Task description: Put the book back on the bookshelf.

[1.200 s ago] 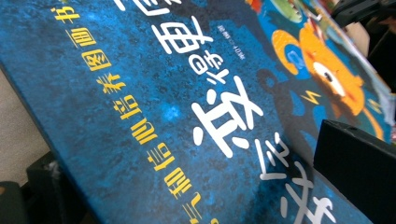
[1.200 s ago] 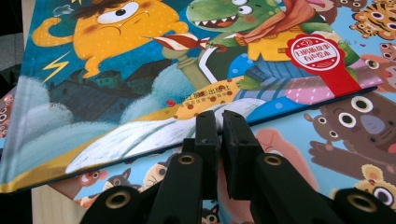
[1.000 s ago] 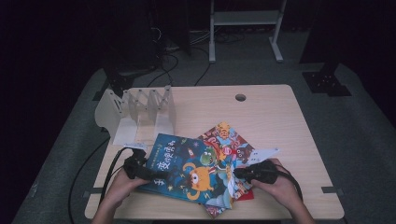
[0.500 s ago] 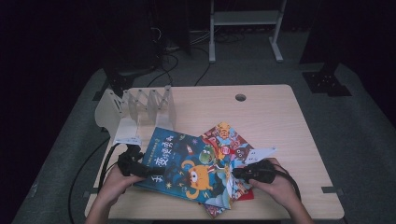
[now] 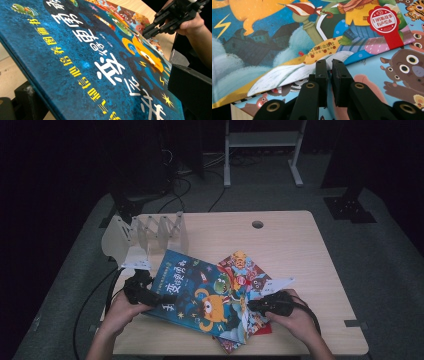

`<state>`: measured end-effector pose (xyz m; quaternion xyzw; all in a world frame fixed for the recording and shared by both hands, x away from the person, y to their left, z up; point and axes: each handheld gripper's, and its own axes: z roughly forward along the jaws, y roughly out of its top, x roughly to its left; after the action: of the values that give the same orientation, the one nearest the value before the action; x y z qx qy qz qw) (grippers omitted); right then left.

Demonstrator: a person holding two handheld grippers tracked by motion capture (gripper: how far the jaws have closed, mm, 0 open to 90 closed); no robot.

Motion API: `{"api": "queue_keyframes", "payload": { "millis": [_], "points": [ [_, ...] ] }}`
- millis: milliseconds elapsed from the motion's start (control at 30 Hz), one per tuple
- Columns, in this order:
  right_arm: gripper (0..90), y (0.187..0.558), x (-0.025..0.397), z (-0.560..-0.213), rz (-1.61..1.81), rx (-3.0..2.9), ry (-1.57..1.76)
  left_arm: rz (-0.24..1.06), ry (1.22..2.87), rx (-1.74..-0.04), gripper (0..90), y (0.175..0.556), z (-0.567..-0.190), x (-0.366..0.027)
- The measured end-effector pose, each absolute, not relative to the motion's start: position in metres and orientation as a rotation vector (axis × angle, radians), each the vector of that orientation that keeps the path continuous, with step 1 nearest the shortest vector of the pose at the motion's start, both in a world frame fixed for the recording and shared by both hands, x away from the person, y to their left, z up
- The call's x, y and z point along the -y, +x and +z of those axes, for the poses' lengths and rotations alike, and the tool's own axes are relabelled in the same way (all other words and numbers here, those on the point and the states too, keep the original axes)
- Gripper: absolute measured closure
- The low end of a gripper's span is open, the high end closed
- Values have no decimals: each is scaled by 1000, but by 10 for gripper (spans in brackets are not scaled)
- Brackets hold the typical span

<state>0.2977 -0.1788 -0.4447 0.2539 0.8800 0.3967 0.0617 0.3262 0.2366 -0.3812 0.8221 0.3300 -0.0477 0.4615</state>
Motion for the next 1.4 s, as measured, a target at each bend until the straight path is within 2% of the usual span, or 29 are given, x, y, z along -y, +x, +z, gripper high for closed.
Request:
{"api": "queue_keyframes", "payload": {
  "millis": [700, 733, 1033, 1300, 1400],
  "points": [
    [811, 297, 177, -445, 1207, -2665, 759, -89, 2032, -745, 3, 332, -347, -224],
    [811, 297, 177, -445, 1205, -2667, 754, -87, 2029, -744, 45, 332, -345, -224],
    [808, 296, 176, -445, 1210, -2676, 750, -132, 2052, -739, 153, 346, -327, -222],
    [808, 296, 174, -445, 1225, -2677, 747, -202, 2077, -762, 324, 363, -310, -221],
    [808, 296, 173, -446, 1227, -2677, 743, -222, 2091, -765, 361, 369, -305, -219]
  ]
}}
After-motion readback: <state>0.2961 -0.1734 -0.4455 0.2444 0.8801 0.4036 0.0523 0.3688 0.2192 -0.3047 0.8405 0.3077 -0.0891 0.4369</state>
